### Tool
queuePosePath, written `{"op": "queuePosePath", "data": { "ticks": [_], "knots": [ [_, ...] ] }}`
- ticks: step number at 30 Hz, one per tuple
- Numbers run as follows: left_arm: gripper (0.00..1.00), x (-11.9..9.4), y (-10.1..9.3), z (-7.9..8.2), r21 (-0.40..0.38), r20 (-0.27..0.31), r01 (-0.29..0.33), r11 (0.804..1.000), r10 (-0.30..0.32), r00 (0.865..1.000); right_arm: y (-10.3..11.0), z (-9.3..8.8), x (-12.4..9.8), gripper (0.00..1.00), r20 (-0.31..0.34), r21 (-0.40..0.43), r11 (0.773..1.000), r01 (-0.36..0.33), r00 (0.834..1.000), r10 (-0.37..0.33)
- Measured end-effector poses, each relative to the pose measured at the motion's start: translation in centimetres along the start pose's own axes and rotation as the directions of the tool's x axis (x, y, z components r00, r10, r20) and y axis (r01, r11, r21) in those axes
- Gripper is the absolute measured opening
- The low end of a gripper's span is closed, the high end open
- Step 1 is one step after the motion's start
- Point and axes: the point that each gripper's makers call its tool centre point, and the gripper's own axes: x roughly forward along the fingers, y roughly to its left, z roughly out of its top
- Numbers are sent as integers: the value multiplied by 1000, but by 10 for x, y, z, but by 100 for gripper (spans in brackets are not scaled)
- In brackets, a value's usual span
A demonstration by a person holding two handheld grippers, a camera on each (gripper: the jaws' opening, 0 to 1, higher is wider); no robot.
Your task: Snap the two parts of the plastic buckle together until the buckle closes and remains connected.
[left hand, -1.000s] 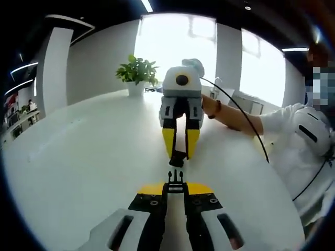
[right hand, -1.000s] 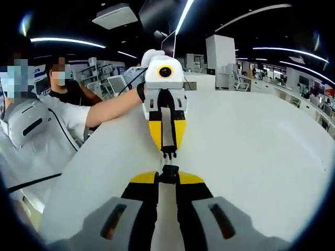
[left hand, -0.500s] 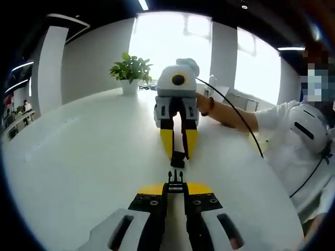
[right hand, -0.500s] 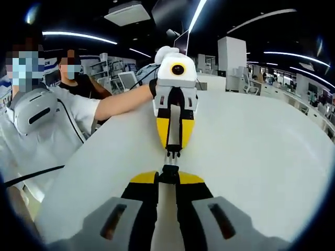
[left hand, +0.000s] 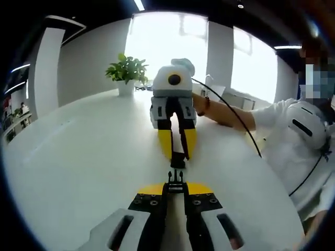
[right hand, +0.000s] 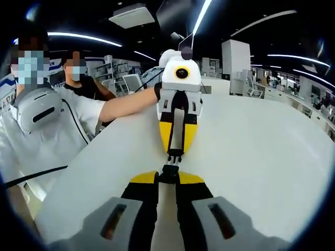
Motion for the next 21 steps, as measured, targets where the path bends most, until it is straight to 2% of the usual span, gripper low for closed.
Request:
{"op": "queuePosePath", "data": {
  "ticks": [10,17,21],
  "knots": [
    [11,2,-3,2,12,-2,17,1000,-17,1000,2,3,0,12,5,-7,1000,-9,1000,9],
    [11,1,3,3,21,-2,15,1000,-15,1000,2,1,1,12,-4,-9,1000,-17,1000,17],
    [11,3,-1,2,25,-7,24,999,-24,1000,3,1,1,12,-5,-7,1000,-17,1000,17]
  ]
}}
